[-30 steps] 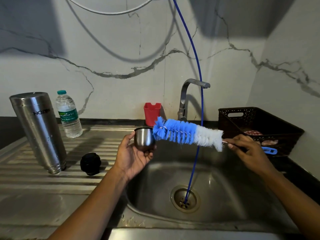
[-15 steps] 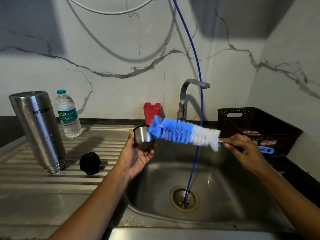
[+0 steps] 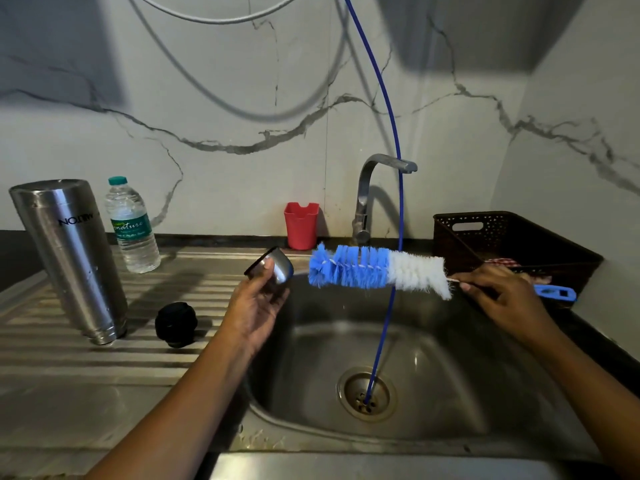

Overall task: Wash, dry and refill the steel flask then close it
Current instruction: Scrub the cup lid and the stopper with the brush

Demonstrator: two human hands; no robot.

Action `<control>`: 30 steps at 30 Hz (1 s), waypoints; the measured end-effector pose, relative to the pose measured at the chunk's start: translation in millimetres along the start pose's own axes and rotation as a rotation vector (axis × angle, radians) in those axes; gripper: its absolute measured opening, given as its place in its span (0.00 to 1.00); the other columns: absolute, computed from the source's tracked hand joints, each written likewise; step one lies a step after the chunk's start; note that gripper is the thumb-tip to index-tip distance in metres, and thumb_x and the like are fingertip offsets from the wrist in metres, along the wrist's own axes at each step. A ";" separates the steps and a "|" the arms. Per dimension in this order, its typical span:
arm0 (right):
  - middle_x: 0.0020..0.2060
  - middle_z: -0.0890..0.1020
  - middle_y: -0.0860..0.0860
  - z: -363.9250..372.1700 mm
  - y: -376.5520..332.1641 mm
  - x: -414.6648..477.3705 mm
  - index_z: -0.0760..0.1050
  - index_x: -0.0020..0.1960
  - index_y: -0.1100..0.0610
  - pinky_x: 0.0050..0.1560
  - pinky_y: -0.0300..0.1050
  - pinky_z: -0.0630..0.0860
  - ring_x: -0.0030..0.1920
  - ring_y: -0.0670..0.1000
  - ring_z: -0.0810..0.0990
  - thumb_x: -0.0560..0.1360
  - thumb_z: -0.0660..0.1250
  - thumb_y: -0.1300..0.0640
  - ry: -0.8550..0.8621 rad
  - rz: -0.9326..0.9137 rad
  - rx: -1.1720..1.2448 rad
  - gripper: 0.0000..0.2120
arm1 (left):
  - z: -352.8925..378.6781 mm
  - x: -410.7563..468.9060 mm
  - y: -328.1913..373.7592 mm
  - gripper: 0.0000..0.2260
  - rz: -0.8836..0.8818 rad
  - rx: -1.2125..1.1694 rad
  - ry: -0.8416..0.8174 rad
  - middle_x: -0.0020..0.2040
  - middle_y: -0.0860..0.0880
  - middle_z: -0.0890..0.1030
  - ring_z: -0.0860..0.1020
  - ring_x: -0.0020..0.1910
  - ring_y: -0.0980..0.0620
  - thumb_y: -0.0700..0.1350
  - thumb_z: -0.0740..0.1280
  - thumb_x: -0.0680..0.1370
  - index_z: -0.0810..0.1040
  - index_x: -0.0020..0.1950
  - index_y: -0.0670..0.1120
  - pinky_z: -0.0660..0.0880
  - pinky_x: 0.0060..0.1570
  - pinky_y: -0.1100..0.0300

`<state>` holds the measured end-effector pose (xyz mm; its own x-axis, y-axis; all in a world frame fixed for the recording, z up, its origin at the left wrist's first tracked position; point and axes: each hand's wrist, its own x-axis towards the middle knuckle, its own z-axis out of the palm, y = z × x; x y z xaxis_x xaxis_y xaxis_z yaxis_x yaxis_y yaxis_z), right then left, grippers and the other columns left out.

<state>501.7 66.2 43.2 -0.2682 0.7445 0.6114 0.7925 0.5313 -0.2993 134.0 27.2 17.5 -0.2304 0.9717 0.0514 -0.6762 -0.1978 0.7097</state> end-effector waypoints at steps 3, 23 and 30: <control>0.39 0.77 0.45 4.3 -10.4 0.9 0.82 0.53 0.51 0.46 0.56 0.70 0.44 0.53 0.77 0.74 0.68 0.60 -0.024 -0.080 -0.038 0.10 | 1.5 -2.4 0.0 0.39 0.093 0.056 -0.062 0.39 0.49 0.84 0.82 0.40 0.55 0.55 0.85 0.45 0.79 0.50 0.43 0.79 0.39 0.64; 0.40 0.80 0.44 9.5 -14.4 -0.8 0.78 0.50 0.35 0.54 0.52 0.74 0.46 0.47 0.78 0.74 0.68 0.63 -0.067 0.006 0.249 0.21 | -2.8 -3.9 -0.4 0.41 0.190 0.174 -0.109 0.41 0.49 0.84 0.82 0.41 0.55 0.55 0.85 0.49 0.76 0.58 0.44 0.78 0.41 0.63; 0.41 0.80 0.52 11.1 -29.4 5.3 0.77 0.53 0.41 0.49 0.45 0.73 0.46 0.53 0.79 0.76 0.66 0.55 -0.020 0.012 0.368 0.11 | 12.1 -11.1 -15.9 0.39 0.112 0.208 -0.163 0.41 0.50 0.84 0.82 0.39 0.56 0.54 0.85 0.47 0.75 0.53 0.43 0.77 0.38 0.66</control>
<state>470.9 59.0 47.2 -0.2740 0.7574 0.5926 0.5469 0.6296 -0.5518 155.7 21.1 14.1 -0.1683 0.9565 0.2382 -0.4911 -0.2909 0.8211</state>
